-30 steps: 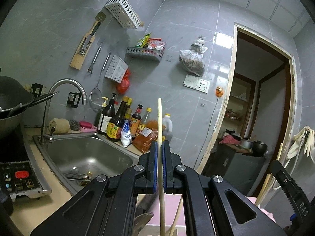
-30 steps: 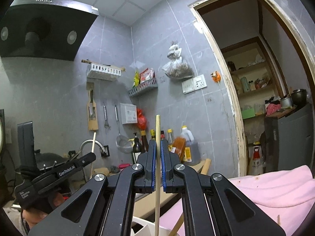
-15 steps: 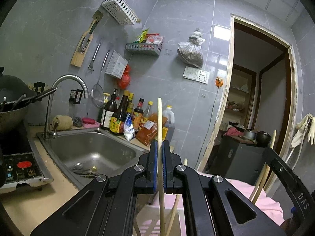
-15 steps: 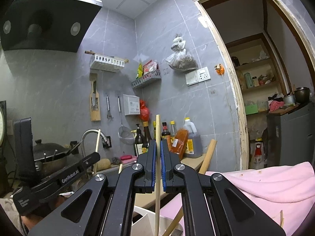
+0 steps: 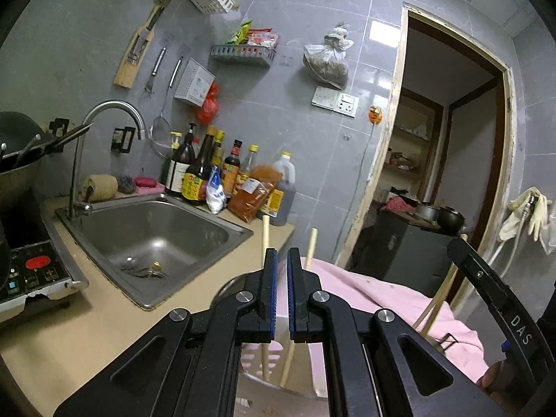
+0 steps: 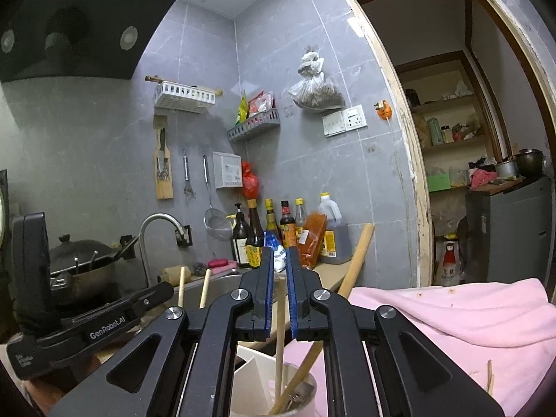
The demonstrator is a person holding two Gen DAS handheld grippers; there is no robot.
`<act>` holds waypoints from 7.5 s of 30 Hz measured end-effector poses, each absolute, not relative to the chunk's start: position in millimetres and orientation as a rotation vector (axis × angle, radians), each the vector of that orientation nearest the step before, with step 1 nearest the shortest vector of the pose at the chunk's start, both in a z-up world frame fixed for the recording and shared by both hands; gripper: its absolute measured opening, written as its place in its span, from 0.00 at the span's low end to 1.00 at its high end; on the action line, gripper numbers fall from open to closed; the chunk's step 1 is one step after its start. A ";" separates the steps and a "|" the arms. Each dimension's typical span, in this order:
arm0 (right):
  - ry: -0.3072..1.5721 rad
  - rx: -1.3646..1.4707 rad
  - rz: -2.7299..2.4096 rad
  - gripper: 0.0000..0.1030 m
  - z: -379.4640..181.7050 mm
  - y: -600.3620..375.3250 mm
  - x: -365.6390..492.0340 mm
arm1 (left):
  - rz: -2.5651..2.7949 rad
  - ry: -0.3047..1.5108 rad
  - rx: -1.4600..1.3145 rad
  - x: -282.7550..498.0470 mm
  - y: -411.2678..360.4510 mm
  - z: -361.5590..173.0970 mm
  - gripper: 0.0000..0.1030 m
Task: Organize utensils
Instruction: 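Carry both chopsticks up to the white caddy and lower them inside, then open both tools to release the chopsticks into the caddy, then move both open tools back over the fork and spoon on the cloth, then grasp the silver fork with the left tool while the right tool grasps the silver spoon, then lift the fork with the left tool while the right tool lifts the spoon, then carry the fork and spoon to the white caddy and lower them inside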
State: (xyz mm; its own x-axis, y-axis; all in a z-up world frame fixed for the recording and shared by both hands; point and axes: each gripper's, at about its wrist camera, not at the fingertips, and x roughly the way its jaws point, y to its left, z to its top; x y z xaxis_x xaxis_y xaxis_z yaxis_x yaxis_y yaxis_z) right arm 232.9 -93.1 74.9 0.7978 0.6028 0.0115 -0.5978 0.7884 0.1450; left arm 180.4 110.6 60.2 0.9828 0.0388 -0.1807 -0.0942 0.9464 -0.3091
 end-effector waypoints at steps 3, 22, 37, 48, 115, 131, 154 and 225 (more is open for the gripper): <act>0.028 0.143 0.639 0.09 76.1 -98.1 228.0 | 0.056 0.173 -0.324 177.2 109.5 62.6 0.04; -0.021 0.106 0.460 0.45 96.5 -178.1 184.4 | -0.082 0.149 -0.182 160.8 48.0 95.9 0.41; 0.012 0.039 0.263 0.89 92.5 -273.1 143.4 | -0.298 0.172 -0.083 152.7 -25.1 90.2 0.82; 0.129 0.025 0.199 1.00 69.1 -308.9 140.8 | -0.410 0.358 0.062 172.0 -80.1 49.9 0.85; 0.896 -0.070 0.370 0.24 -33.8 -301.7 268.9 | -0.552 0.955 -0.082 341.3 -140.9 -44.5 0.15; 0.928 -0.092 0.350 0.27 -36.9 -294.4 275.2 | -0.518 0.900 0.013 304.3 -141.3 -27.8 0.01; 0.747 -0.124 0.289 0.03 -23.3 -276.2 225.0 | -0.333 0.425 0.069 198.7 -96.3 16.0 0.00; -0.121 0.089 0.540 0.30 143.5 -150.8 175.6 | 0.014 0.054 -0.083 129.8 66.0 143.1 0.00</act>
